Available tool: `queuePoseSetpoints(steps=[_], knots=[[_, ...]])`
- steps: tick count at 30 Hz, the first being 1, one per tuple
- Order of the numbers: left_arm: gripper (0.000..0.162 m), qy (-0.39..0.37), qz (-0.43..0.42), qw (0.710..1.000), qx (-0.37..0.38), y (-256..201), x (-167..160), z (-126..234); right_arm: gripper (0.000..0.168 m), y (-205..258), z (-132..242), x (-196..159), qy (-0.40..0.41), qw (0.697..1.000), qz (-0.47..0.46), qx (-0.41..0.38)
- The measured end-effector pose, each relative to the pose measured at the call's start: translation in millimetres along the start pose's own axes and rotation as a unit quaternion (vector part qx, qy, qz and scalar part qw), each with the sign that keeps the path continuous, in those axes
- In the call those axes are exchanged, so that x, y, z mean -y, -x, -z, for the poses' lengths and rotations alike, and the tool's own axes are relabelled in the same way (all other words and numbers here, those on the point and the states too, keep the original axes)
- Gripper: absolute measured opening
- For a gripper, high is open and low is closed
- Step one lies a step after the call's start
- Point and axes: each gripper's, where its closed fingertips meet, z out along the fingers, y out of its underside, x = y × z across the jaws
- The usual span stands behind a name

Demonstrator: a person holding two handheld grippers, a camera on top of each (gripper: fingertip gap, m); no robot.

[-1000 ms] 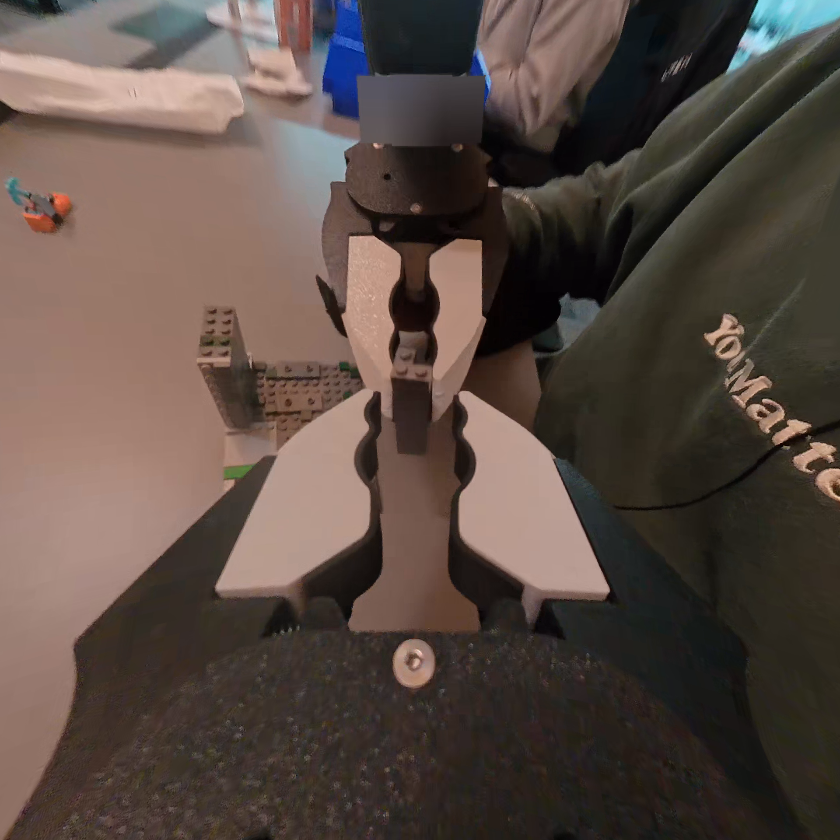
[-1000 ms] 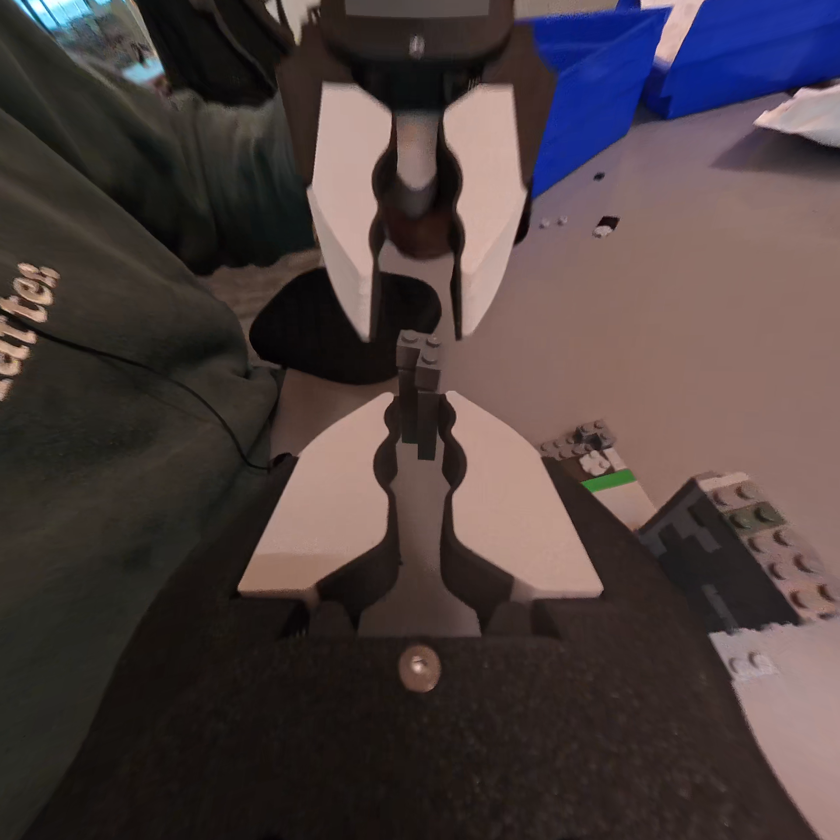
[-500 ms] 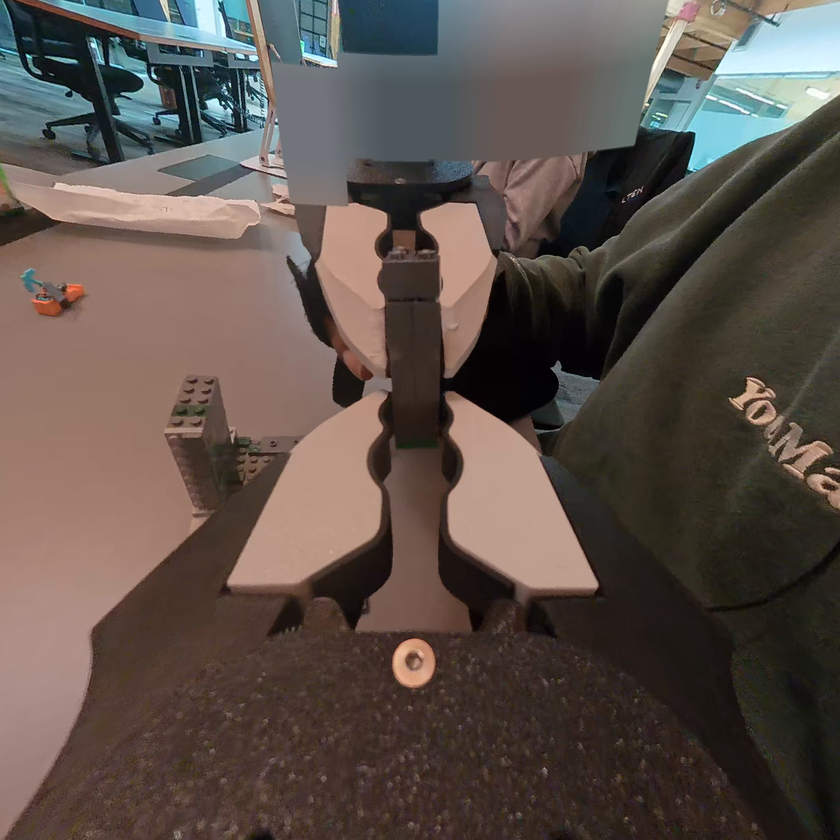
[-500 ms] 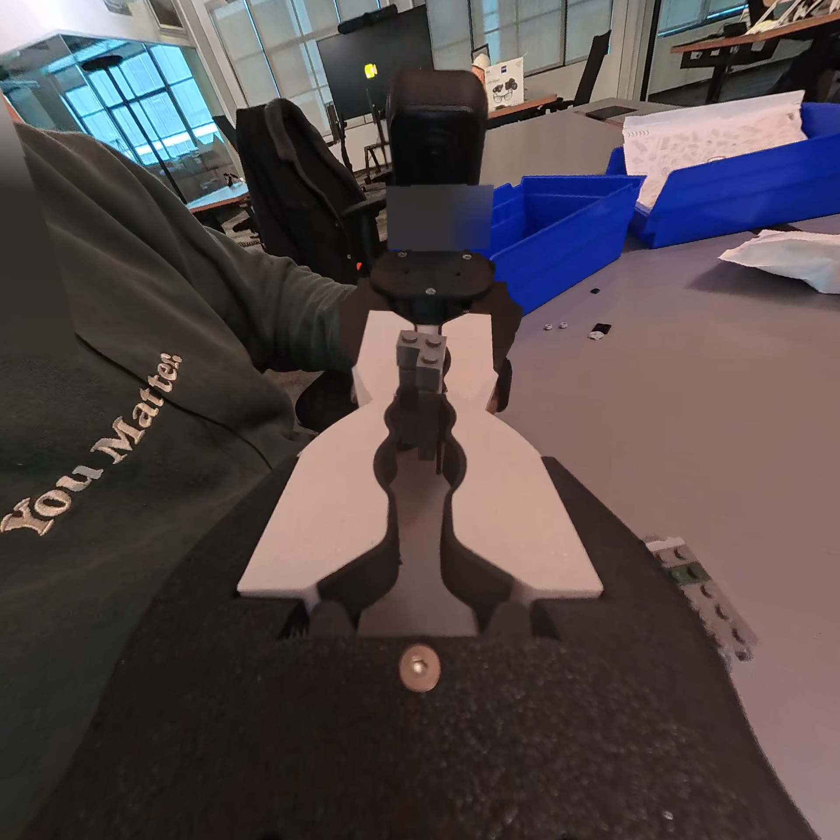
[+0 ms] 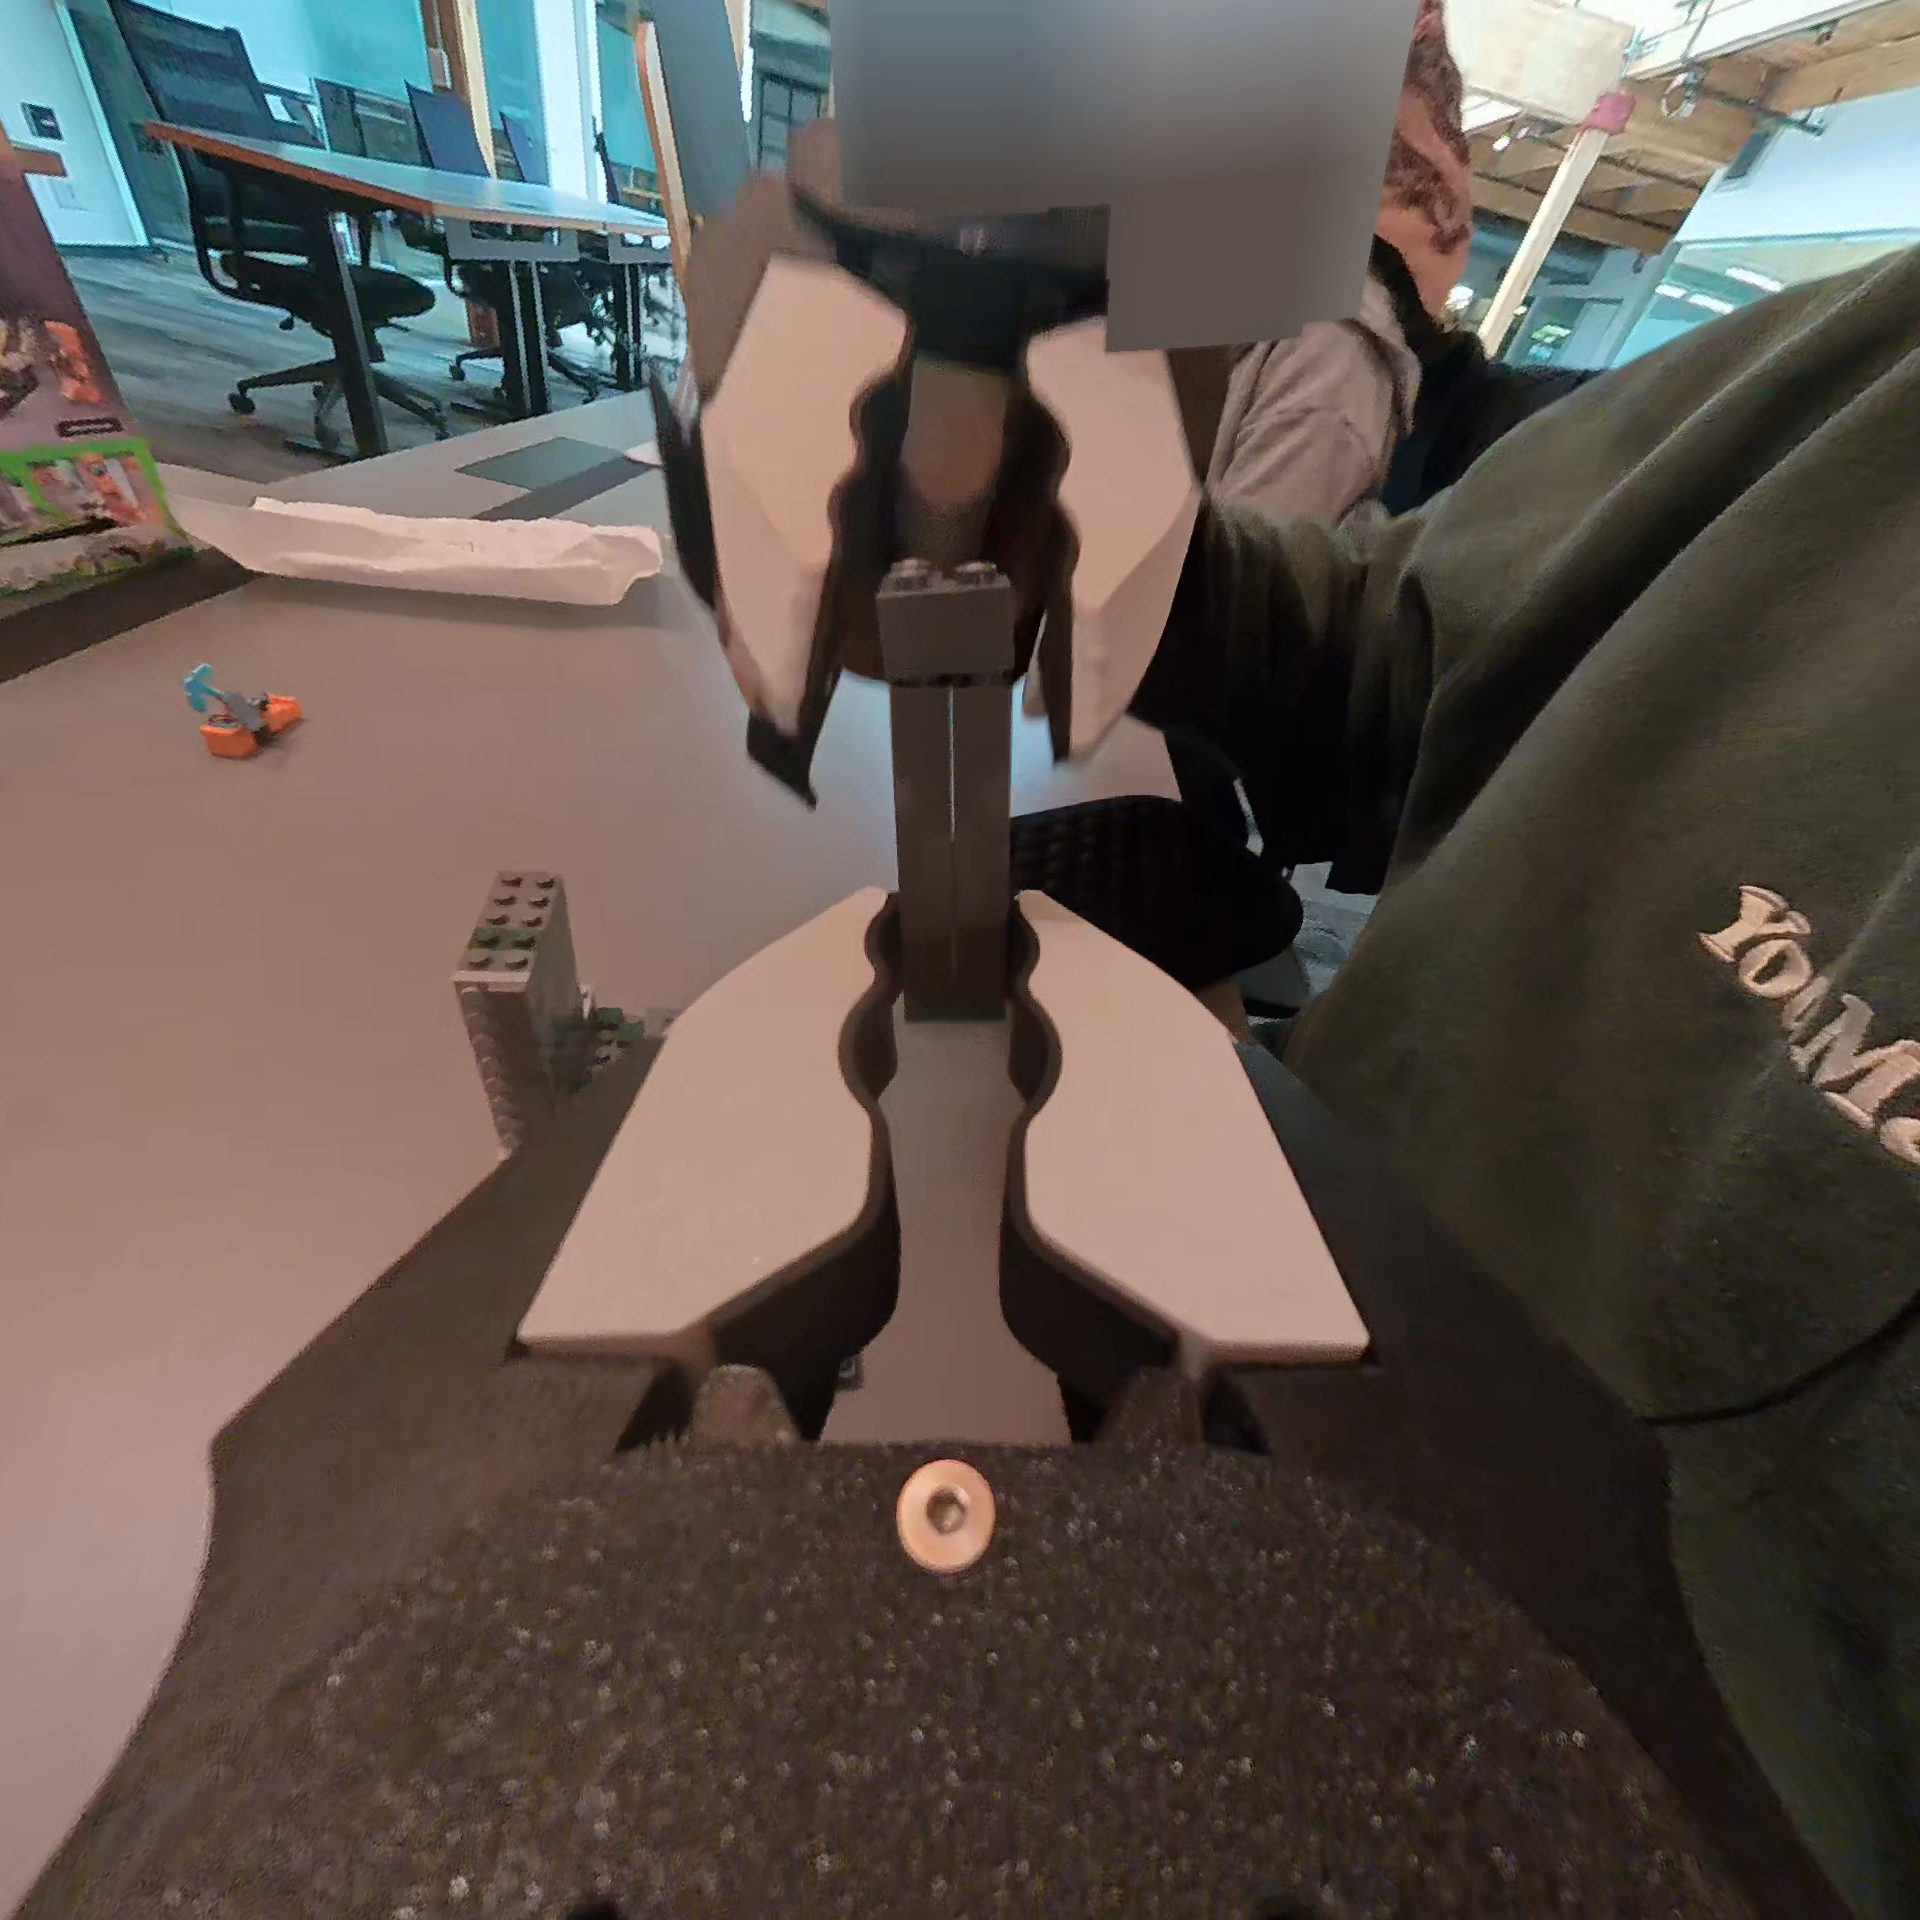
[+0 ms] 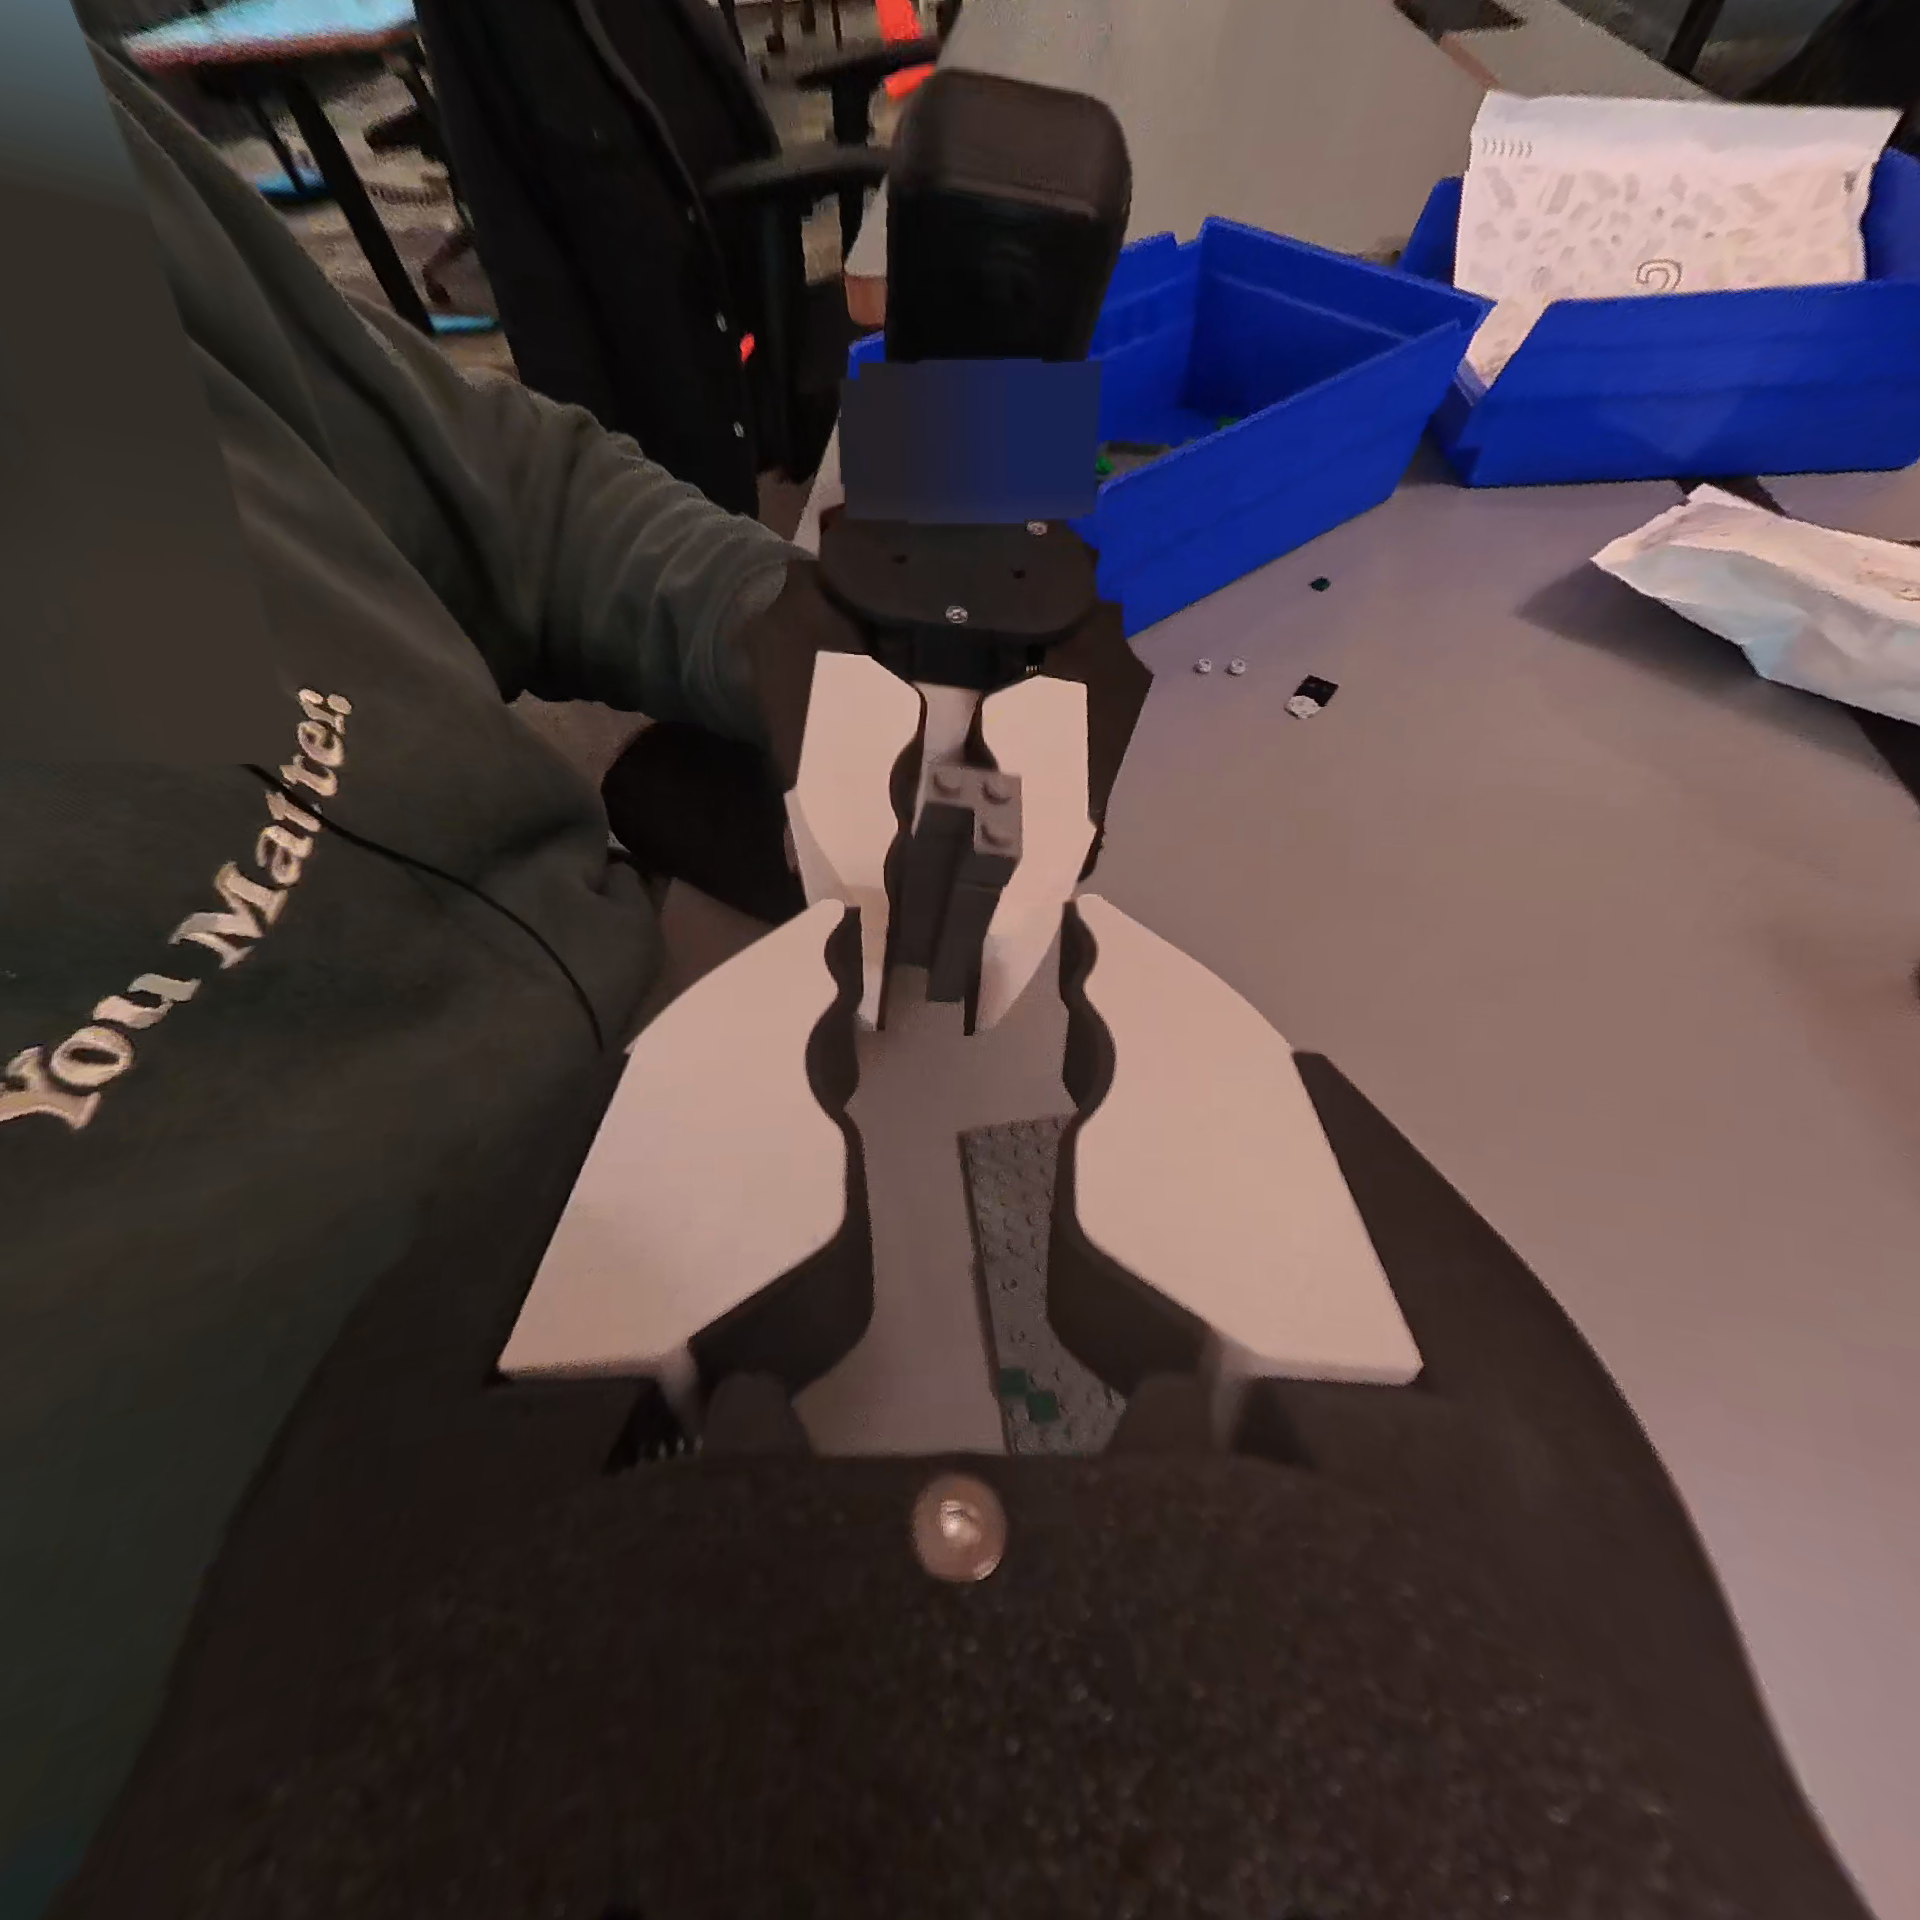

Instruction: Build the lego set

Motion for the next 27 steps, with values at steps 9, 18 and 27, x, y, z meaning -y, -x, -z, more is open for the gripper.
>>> queuePoseSetpoints(steps=[9, 18, 27], knots=[[0.018, 0.029, -0.02, 0.998, 0.046, 8, -3, 7, 0.031, -8, 3, 28, 0.147, 0.988, 0.047, -0.015], [0.018, 0.049, -0.028, 0.995, 0.08, 16, -7, 14, 0.017, -10, -9, 15, 0.191, 0.981, 0.046, -0.004], [0.017, 0.084, -0.054, 0.989, 0.113, 20, -13, 12, 0.016, -11, -8, 7, 0.199, 0.979, 0.051, -0.011]])
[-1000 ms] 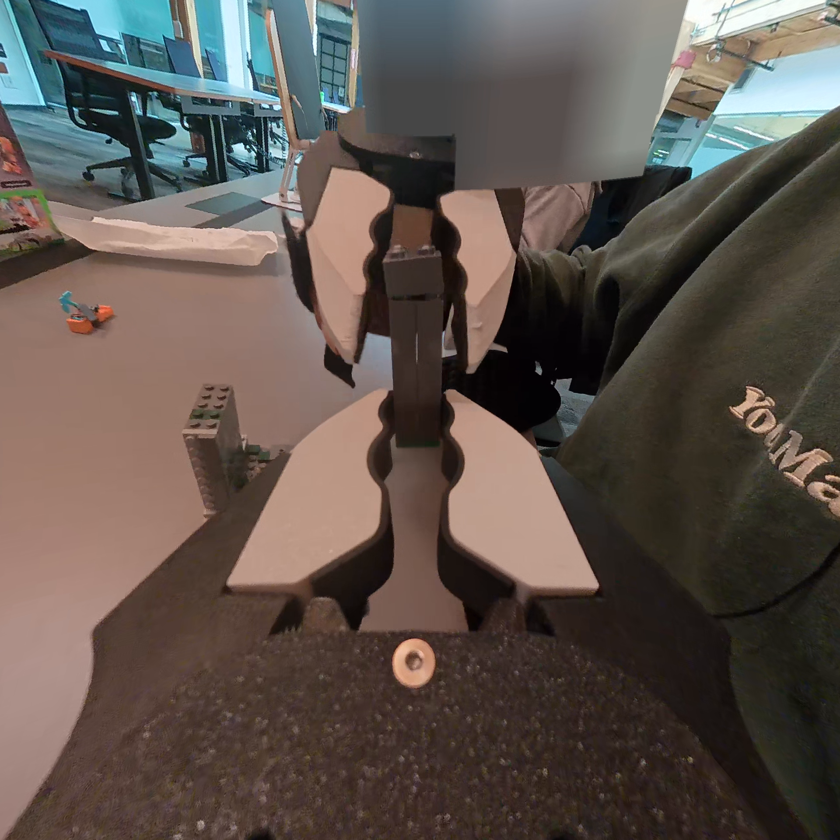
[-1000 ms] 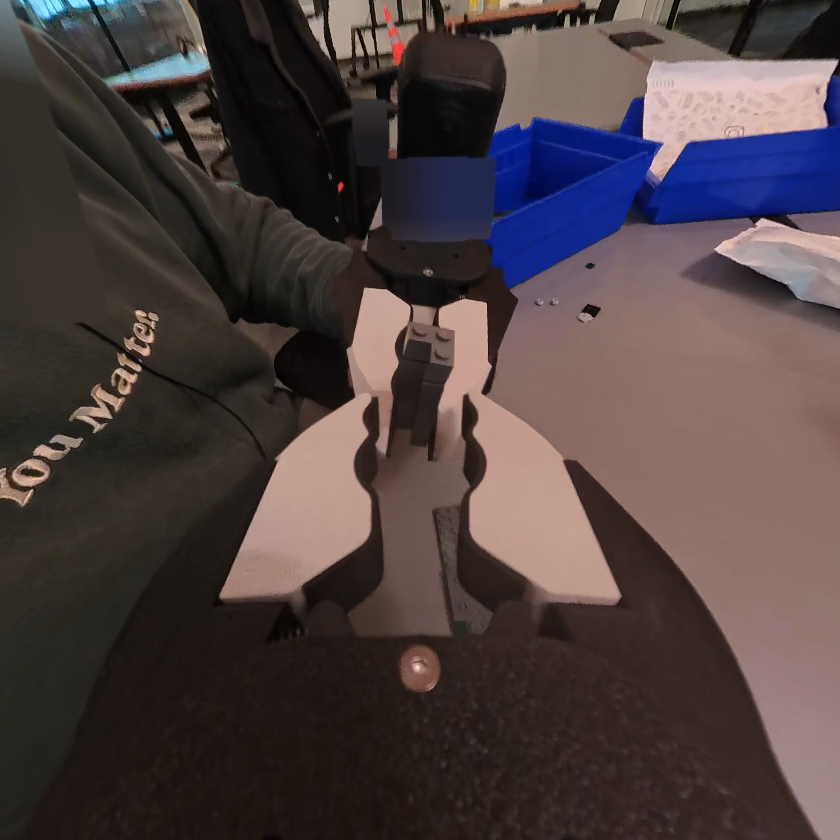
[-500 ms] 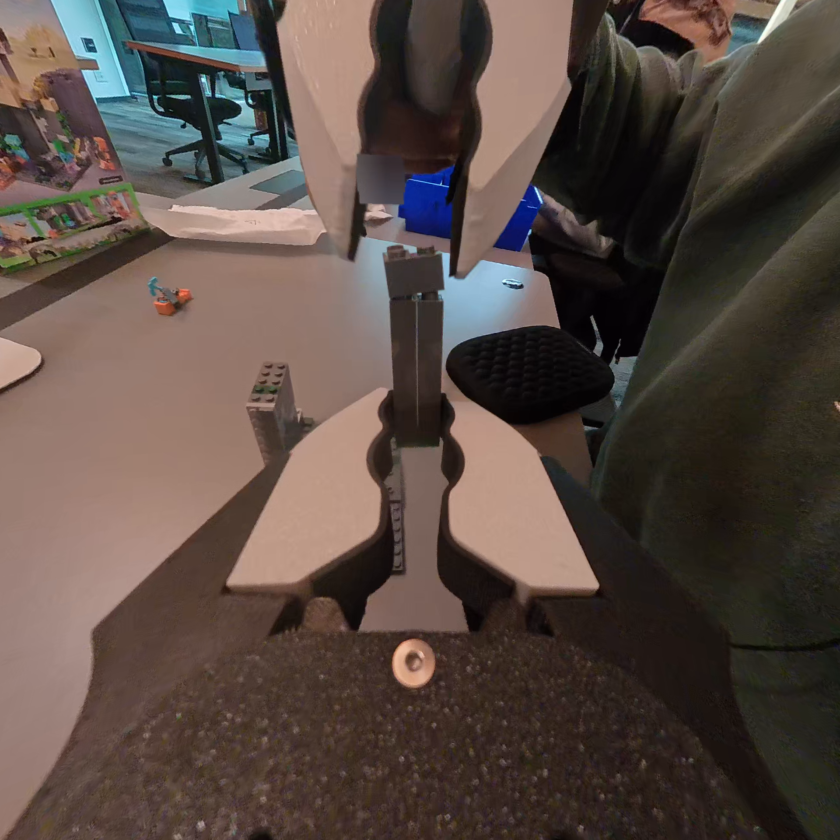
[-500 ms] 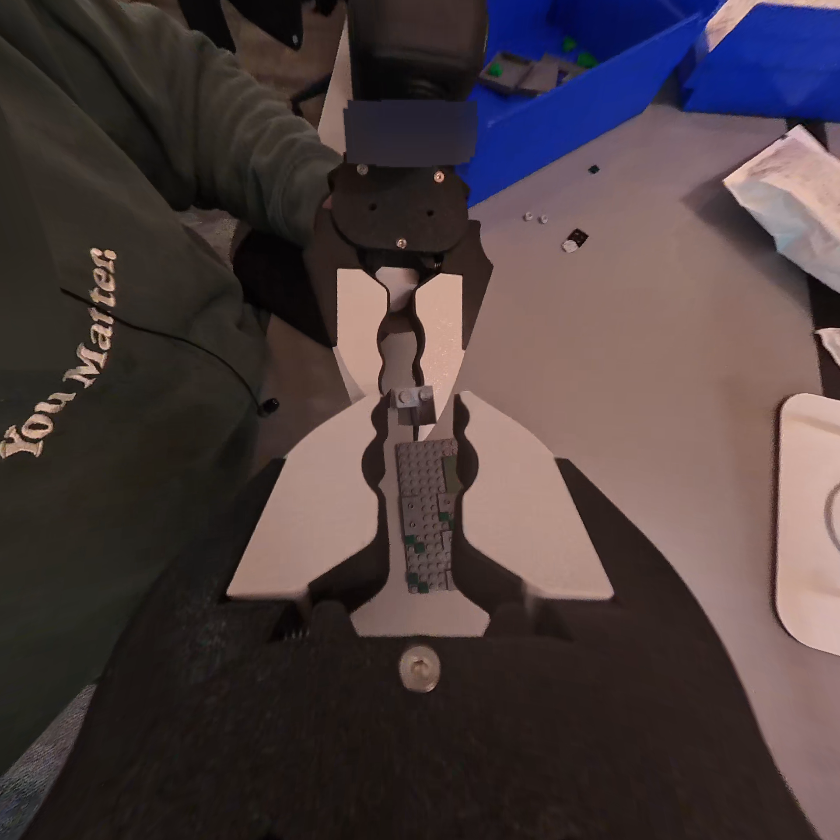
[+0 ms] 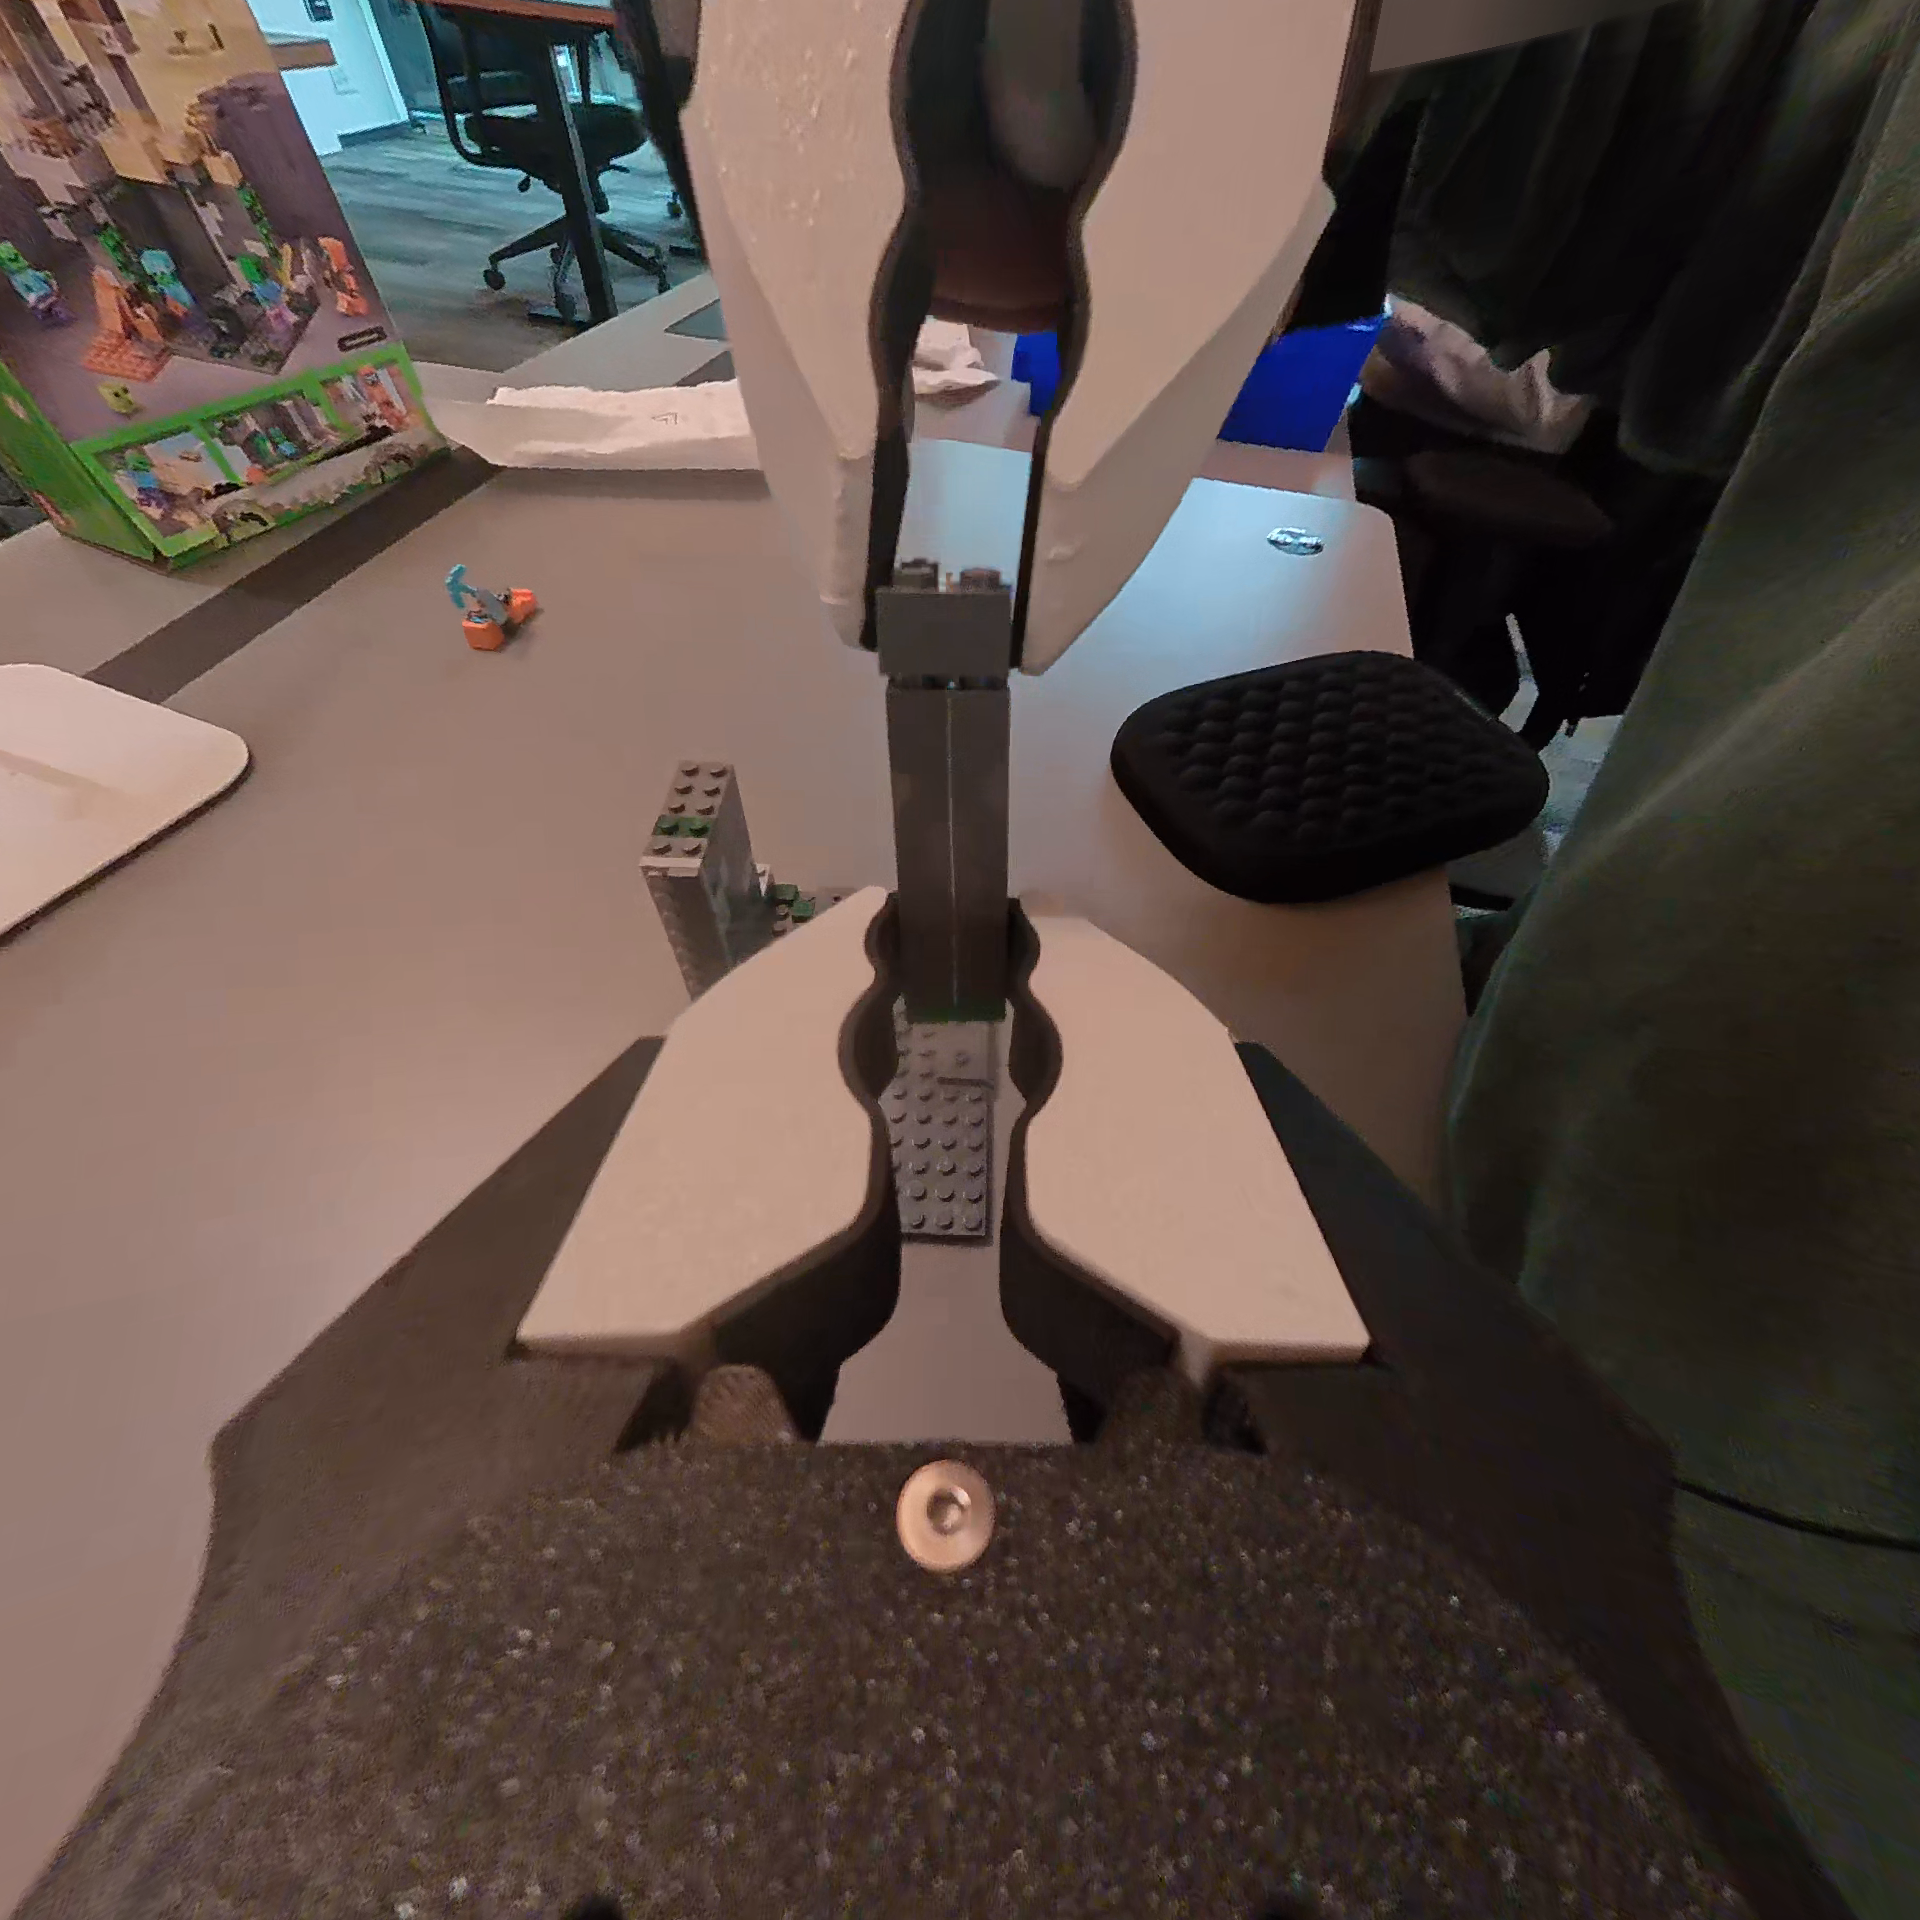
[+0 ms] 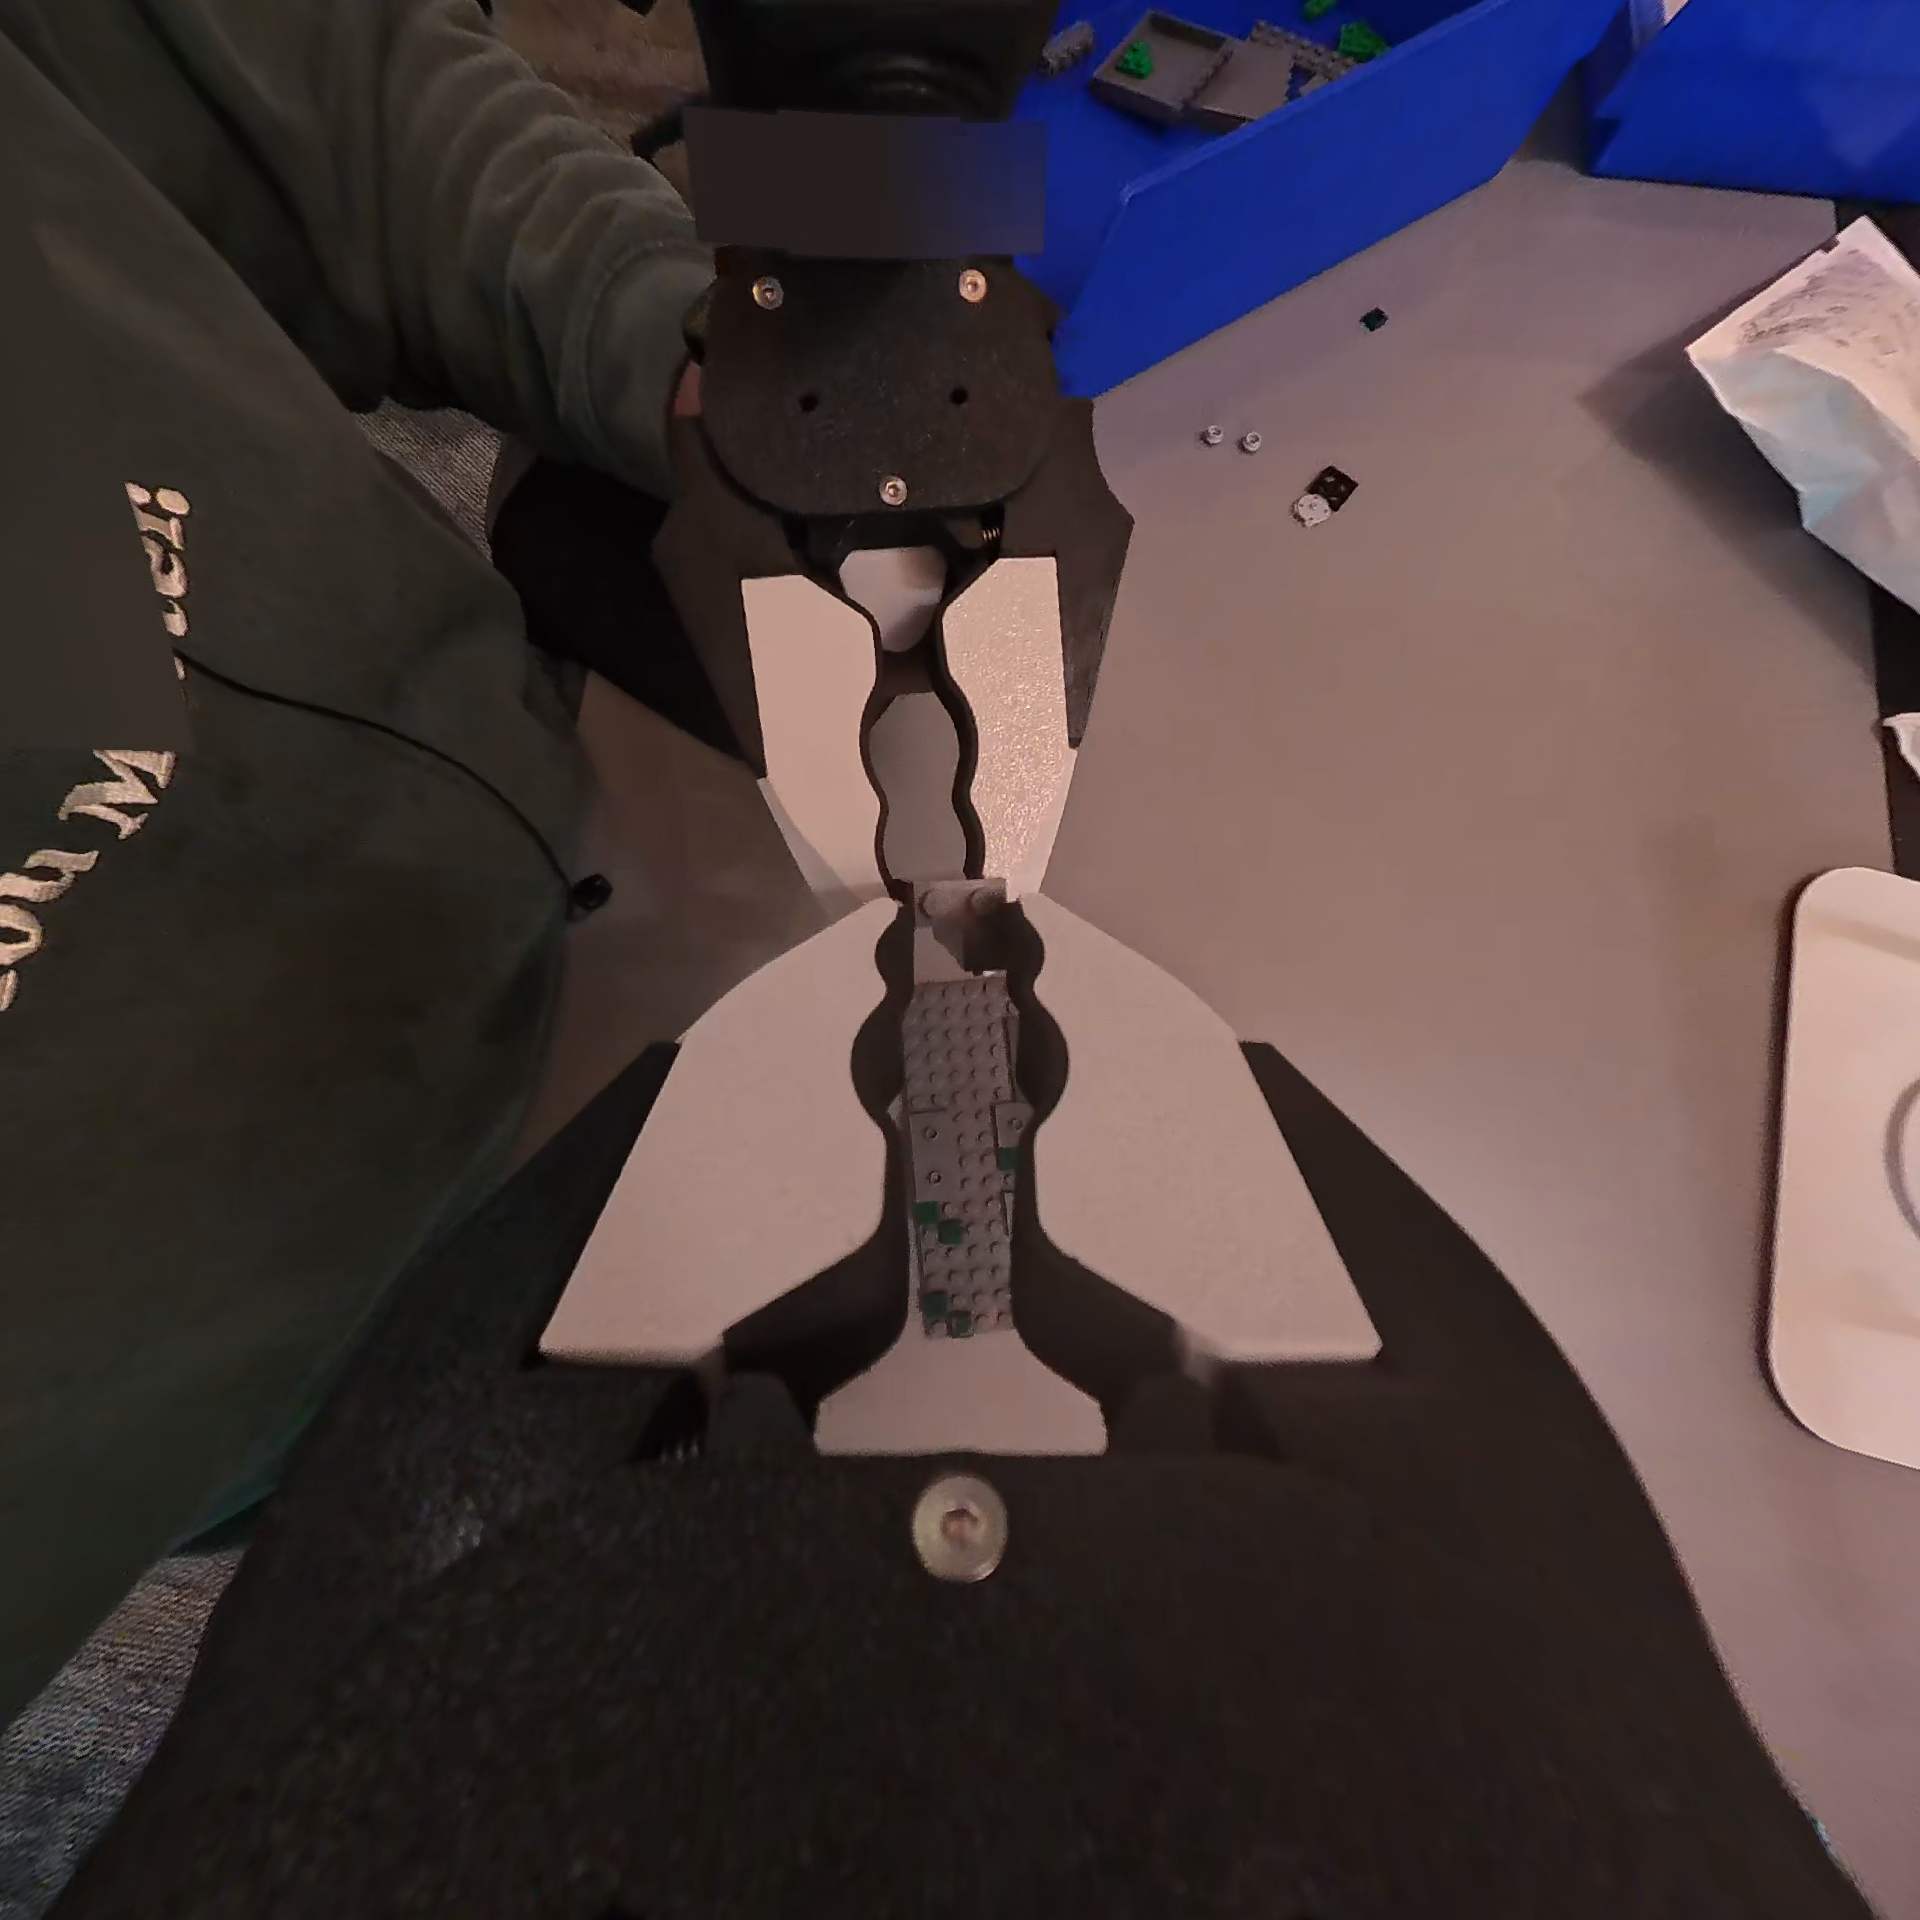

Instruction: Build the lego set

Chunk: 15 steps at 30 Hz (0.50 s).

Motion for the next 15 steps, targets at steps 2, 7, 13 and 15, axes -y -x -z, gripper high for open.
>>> queuePoseSetpoints(steps=[2, 7, 13, 15], knots=[[0.017, 0.005, -0.005, 1.0, 0.006, 0.5, -0.8, -0.5, 0.016, -0.1, -0.1, -1.8, 0.001, 1.0, 0.0, 0.0], [0.017, 0.022, -0.021, 0.999, 0.027, 2.6, -4.0, -1.6, 0.016, 0.6, -0.9, -6.6, 0.013, 1.0, 0.009, -0.002], [0.017, 0.029, -0.04, 0.998, 0.048, 5.1, -3.9, 1.6, 0.016, 0.6, -1.2, -9.6, 0.024, 0.999, 0.027, -0.014], [0.017, 0.036, -0.044, 0.997, 0.047, 3.3, -5.5, 0.3, 0.016, 2.6, -2.0, -10.1, 0.027, 0.999, 0.032, -0.011]])
